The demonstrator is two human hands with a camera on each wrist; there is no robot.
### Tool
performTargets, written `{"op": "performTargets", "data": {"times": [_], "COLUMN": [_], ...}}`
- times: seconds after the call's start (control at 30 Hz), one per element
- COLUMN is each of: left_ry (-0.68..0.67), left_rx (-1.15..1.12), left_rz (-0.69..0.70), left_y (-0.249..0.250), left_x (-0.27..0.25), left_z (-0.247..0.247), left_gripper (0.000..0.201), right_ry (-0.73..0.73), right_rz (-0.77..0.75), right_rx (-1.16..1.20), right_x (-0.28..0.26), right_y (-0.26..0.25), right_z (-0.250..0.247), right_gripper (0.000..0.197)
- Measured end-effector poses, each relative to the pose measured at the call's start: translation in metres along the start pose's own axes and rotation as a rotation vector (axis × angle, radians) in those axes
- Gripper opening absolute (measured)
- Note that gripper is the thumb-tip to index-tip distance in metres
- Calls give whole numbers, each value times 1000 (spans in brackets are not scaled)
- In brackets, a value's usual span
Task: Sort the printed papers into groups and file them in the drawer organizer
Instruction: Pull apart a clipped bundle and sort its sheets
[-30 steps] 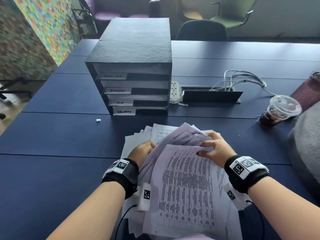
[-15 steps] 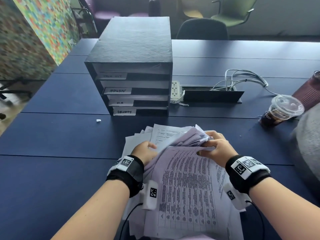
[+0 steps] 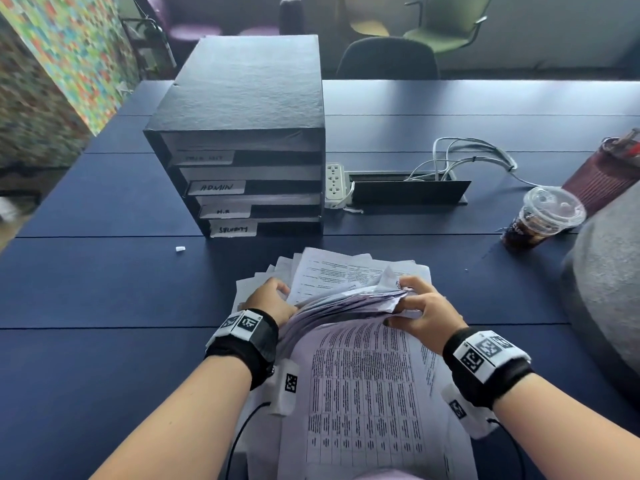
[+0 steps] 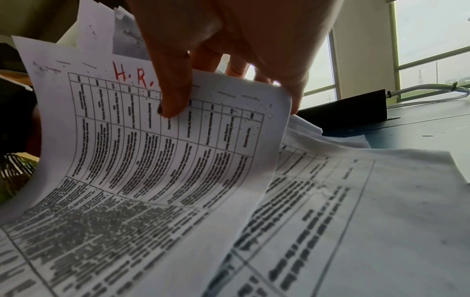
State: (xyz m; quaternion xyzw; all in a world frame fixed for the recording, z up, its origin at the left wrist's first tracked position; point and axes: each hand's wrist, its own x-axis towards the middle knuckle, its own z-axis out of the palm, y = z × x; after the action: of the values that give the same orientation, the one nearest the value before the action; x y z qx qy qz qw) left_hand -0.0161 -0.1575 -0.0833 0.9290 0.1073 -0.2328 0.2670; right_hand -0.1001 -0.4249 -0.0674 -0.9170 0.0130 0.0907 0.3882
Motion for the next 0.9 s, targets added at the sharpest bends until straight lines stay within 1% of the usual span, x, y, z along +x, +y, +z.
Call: {"op": "performTargets", "data": {"times": [0.1,0.13,0.2,0.23,0.3,0.33,0.37,0.4,0.43,0.47,0.57,0.67,0.73,0.77,0.8,0.83,0.9], "left_ry": [45,50,27,-4,-92,-119,-121,-99,-68,-30,31,152,233,237,211,171,111], "left_rx": [125,159,180,145,-27,-114,-153,-147,-133,-130,-127,-130,-150,-154,-157,-151,-77], "left_rz": [41,59,89,104,155,183,201,209,195,187,165,146,117,101,83,69,68], "left_y": [5,6,5,4,2,2,2,3,3,2,-1,-5,-9,-10,-11,-12,-13], "left_x": [-3,-4,-6,-6,-7,-9,-10,-13,-14,-14,-12,-10,-9,-9,-9,-9,-9], "left_z": [-2,-2,-3,-3,-2,-2,-2,-2,-3,-3,-7,-19,-30,-35,-39,-40,-40], "left_gripper": [20,21,27,27,22,21,14,11,19,23,11,9,15,23,28,29,24], "right_ry": [-4,3,18,20,19,20,24,37,55,70,96,92,65,54,44,34,19], "right_rz": [7,6,-3,-5,-8,-10,-15,-29,-45,-59,-70,-84,-79,-66,-49,-34,-8], "right_rx": [10,19,33,37,40,44,48,48,44,38,24,28,-26,-63,-90,-111,-164], "right_x": [0,0,3,4,7,9,10,11,13,14,19,25,30,32,33,35,37], "right_y": [-4,-5,-8,-9,-12,-13,-14,-15,-15,-16,-21,-25,-25,-23,-22,-21,-22], "right_z": [-2,-3,-5,-6,-7,-8,-10,-12,-14,-15,-20,-29,-36,-38,-39,-39,-35], "right_gripper": [40,35,24,19,12,13,14,15,14,13,12,12,12,10,10,12,14]}}
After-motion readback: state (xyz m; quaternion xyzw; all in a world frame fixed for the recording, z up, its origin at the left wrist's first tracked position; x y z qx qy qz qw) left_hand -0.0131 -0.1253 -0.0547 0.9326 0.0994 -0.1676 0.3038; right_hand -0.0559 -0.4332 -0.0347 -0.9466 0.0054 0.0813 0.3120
